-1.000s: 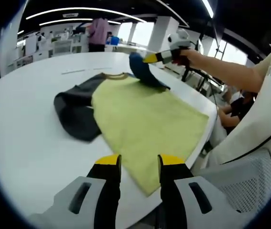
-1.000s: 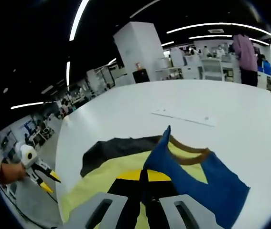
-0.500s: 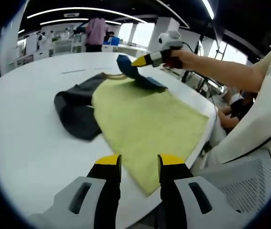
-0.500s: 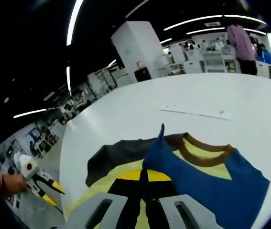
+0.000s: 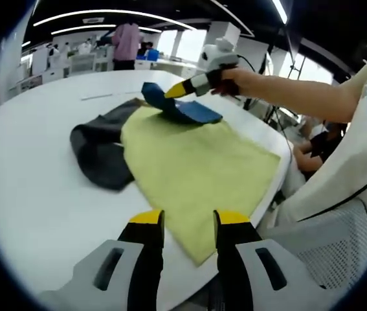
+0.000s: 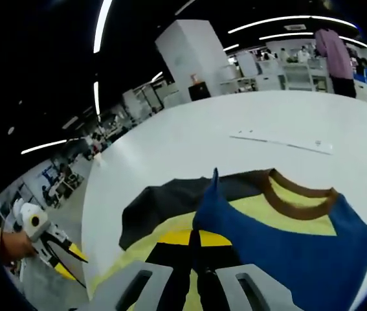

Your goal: Fold the garment on the visible template until the final outline fits inside the template.

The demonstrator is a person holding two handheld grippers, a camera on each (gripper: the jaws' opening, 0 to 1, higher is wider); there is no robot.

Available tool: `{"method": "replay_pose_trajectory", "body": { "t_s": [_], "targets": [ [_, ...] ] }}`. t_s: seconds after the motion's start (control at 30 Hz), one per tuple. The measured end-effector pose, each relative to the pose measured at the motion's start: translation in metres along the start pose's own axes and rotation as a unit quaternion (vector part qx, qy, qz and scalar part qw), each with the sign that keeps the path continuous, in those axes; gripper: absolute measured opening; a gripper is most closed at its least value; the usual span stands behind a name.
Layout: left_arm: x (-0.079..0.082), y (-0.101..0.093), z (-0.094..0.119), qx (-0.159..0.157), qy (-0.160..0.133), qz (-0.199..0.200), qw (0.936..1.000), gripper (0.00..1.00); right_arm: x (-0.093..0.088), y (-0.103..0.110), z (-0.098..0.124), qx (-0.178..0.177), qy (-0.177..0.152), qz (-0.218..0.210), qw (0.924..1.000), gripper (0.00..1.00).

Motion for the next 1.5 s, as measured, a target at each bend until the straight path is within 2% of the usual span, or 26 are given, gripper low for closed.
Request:
{"method": "replay_pose_trajectory", "body": {
  "t_s": [0.43,0.83,1.03,1.1,1.13,1.2,1.3,1.43,1.5],
  "targets": [
    [-0.002,0.000,-0.002,-0.004,0.001,0.003,1.0000,0.27,0.000,0.009,-0.012,0.009,0.002,-0.002,1.0000,0.00],
    [-0.002,0.001,-0.003,0.003,-0.003,0.007,1.0000,0.27,-0.015,0.009,-0.020,0.010,0.023,0.002,0.9997,0.00],
    [-0.003,0.001,-0.003,0.005,-0.001,0.008,1.0000,0.27,-0.012,0.016,-0.024,0.030,0.010,0.021,0.9993,0.00],
    [-0.003,0.001,-0.004,0.005,0.001,0.006,1.0000,0.28,-0.011,0.016,-0.024,0.029,0.007,0.026,0.9992,0.08],
    [-0.003,0.001,-0.004,0.005,0.001,0.005,1.0000,0.27,-0.011,0.015,-0.025,0.028,0.006,0.027,0.9992,0.17],
    [-0.003,0.001,-0.004,0.006,0.001,0.003,1.0000,0.28,-0.010,0.014,-0.025,0.022,0.001,0.032,0.9992,0.29],
    [-0.004,0.002,-0.003,0.007,0.003,0.003,1.0000,0.28,-0.011,0.013,-0.024,0.025,0.000,0.037,0.9990,0.30],
    [-0.004,0.002,-0.003,0.008,0.003,0.005,1.0000,0.28,-0.014,0.010,-0.023,0.020,0.003,0.068,0.9975,0.47],
    [-0.003,0.002,-0.003,0.009,0.002,0.005,0.9999,0.28,-0.015,0.011,-0.021,0.021,0.003,0.074,0.9970,0.49]
  ]
}}
Point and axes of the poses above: the point that each gripper's makers call its tool centre point, and the gripper's own axes: z roughly backward along the fingers, y roughly to its left, x roughly out of its top, the point moved 1 cm from there along z, roughly backward along the fingers, and after that the axes turned 13 degrees about -y, right-handed, at the moved point
